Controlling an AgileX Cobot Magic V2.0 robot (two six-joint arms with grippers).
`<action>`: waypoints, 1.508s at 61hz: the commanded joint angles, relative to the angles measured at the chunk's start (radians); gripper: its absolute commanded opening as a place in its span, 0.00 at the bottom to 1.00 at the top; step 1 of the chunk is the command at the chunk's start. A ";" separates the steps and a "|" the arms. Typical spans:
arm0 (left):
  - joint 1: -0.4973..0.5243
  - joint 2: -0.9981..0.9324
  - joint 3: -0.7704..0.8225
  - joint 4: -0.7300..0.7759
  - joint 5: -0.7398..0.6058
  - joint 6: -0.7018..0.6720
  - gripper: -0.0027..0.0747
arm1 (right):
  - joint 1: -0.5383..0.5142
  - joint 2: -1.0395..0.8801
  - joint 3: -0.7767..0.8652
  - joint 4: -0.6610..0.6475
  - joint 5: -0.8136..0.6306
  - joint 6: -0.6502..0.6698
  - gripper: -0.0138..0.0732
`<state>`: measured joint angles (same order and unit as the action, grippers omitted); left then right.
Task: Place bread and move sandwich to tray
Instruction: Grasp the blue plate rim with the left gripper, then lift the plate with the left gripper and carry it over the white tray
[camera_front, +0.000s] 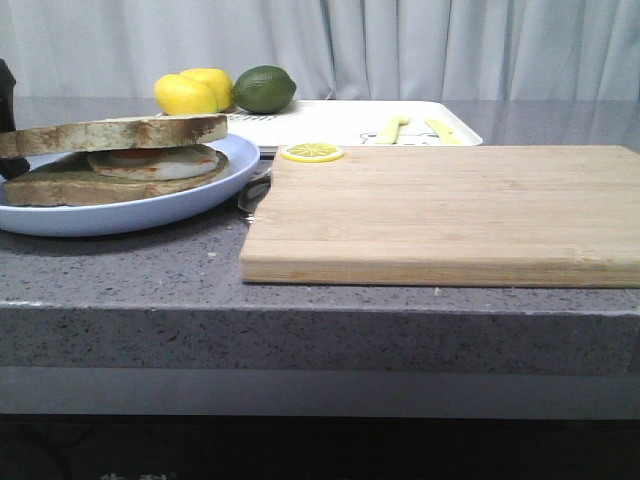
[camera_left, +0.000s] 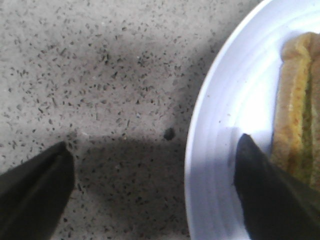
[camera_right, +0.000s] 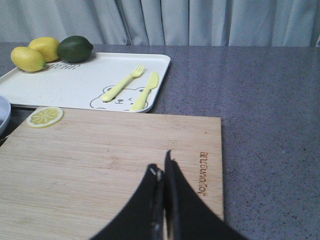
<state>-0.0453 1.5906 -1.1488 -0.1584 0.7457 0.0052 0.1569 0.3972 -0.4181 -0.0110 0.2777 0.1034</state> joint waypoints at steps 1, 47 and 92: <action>-0.007 -0.036 -0.034 -0.014 -0.026 -0.005 0.62 | -0.004 0.004 -0.026 0.000 -0.080 0.003 0.09; 0.109 -0.074 -0.163 -0.296 0.129 0.151 0.01 | -0.004 0.004 -0.026 0.000 -0.081 0.003 0.09; 0.044 0.227 -0.686 -0.506 0.282 0.133 0.01 | -0.004 0.004 -0.026 0.000 -0.081 0.003 0.09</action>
<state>0.0293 1.7955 -1.7074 -0.5657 1.0486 0.1945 0.1569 0.3972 -0.4181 -0.0110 0.2777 0.1052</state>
